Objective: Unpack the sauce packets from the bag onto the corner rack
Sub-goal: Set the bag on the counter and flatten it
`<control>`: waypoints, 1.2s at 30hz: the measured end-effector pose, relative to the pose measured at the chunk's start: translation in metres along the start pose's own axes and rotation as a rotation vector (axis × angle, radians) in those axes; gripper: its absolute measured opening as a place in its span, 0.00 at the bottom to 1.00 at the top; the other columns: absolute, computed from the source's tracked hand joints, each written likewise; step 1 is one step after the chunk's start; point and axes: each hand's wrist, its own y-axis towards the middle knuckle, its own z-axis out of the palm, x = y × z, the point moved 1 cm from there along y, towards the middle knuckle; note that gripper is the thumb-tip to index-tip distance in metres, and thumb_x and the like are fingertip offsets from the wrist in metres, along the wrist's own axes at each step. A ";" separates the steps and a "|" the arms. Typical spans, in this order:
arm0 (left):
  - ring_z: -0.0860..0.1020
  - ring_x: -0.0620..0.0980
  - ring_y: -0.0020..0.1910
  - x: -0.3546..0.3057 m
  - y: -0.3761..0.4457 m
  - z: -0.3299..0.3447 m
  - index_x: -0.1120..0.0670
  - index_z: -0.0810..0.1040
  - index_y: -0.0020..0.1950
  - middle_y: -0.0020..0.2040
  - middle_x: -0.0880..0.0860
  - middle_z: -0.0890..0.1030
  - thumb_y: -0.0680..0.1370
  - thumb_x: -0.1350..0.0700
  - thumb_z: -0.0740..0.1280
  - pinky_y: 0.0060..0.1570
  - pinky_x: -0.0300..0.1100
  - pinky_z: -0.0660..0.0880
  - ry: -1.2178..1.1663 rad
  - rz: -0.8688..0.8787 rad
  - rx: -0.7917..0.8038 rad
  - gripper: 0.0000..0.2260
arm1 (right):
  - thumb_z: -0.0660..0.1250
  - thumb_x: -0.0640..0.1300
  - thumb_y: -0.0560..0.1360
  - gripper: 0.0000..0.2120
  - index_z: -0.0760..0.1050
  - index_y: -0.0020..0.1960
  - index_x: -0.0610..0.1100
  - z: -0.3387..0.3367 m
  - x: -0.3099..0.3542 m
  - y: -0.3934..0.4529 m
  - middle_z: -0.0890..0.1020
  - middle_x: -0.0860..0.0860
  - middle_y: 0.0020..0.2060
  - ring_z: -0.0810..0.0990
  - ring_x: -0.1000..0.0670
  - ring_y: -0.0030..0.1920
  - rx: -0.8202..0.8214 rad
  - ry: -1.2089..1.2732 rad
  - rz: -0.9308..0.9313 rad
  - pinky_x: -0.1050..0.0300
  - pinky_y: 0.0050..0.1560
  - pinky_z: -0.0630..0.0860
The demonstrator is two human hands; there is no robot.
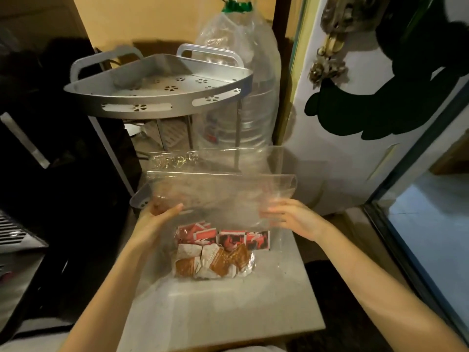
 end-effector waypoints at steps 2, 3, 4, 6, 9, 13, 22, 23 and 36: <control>0.81 0.49 0.45 -0.004 0.003 0.005 0.55 0.75 0.56 0.45 0.48 0.82 0.68 0.55 0.72 0.37 0.39 0.75 -0.059 -0.017 -0.028 0.17 | 0.69 0.39 0.71 0.19 0.74 0.62 0.46 -0.008 0.010 0.003 0.79 0.46 0.60 0.77 0.48 0.60 0.030 -0.082 -0.001 0.48 0.66 0.70; 0.82 0.50 0.42 -0.004 0.003 0.008 0.56 0.75 0.56 0.46 0.51 0.81 0.71 0.58 0.70 0.33 0.39 0.76 -0.121 -0.046 -0.029 0.15 | 0.70 0.39 0.70 0.25 0.69 0.66 0.47 -0.011 0.016 0.004 0.76 0.47 0.63 0.76 0.49 0.62 0.028 -0.110 -0.019 0.50 0.67 0.69; 0.83 0.51 0.38 -0.005 0.004 0.010 0.57 0.75 0.56 0.47 0.54 0.81 0.72 0.60 0.69 0.29 0.39 0.77 -0.180 -0.076 -0.018 0.13 | 0.70 0.38 0.70 0.30 0.65 0.69 0.48 -0.014 0.026 0.005 0.74 0.48 0.65 0.74 0.50 0.63 0.015 -0.126 -0.048 0.52 0.66 0.69; 0.84 0.52 0.35 -0.004 0.007 0.013 0.59 0.75 0.56 0.47 0.58 0.82 0.73 0.60 0.68 0.26 0.39 0.77 -0.236 -0.117 0.000 0.12 | 0.71 0.37 0.69 0.38 0.57 0.73 0.48 -0.017 0.047 0.006 0.71 0.49 0.66 0.70 0.51 0.66 -0.040 -0.172 -0.128 0.56 0.65 0.67; 0.83 0.54 0.43 -0.002 0.016 0.012 0.62 0.77 0.56 0.51 0.61 0.81 0.73 0.62 0.68 0.31 0.38 0.78 -0.197 -0.091 -0.001 0.13 | 0.75 0.41 0.65 0.44 0.55 0.74 0.51 -0.015 0.082 0.010 0.65 0.52 0.71 0.63 0.52 0.71 -0.091 -0.399 -0.259 0.57 0.66 0.63; 0.82 0.54 0.49 -0.002 0.021 0.010 0.60 0.79 0.54 0.53 0.59 0.82 0.68 0.58 0.71 0.48 0.46 0.78 -0.129 -0.040 0.035 0.15 | 0.77 0.48 0.64 0.40 0.61 0.71 0.53 0.009 0.113 0.022 0.65 0.55 0.71 0.62 0.57 0.69 -0.034 -0.769 -0.392 0.60 0.66 0.60; 0.82 0.53 0.49 -0.004 0.024 0.002 0.53 0.83 0.46 0.46 0.54 0.85 0.51 0.42 0.80 0.51 0.47 0.75 -0.079 -0.089 0.077 0.28 | 0.78 0.50 0.62 0.52 0.49 0.75 0.49 0.094 0.150 0.060 0.58 0.50 0.75 0.58 0.50 0.73 0.288 -1.231 -0.364 0.63 0.67 0.57; 0.82 0.54 0.49 -0.004 0.023 0.002 0.54 0.82 0.47 0.46 0.54 0.85 0.53 0.44 0.80 0.50 0.46 0.76 -0.086 -0.091 0.073 0.27 | 0.78 0.50 0.63 0.52 0.48 0.75 0.48 0.099 0.152 0.063 0.57 0.50 0.75 0.58 0.50 0.74 0.317 -1.265 -0.337 0.64 0.67 0.56; 0.83 0.50 0.43 -0.008 0.023 0.010 0.55 0.80 0.46 0.41 0.51 0.84 0.72 0.60 0.69 0.37 0.38 0.79 -0.119 -0.120 -0.087 0.04 | 0.75 0.49 0.65 0.27 0.74 0.61 0.41 0.098 0.168 0.072 0.80 0.45 0.53 0.79 0.47 0.46 0.339 -1.352 -0.182 0.57 0.42 0.78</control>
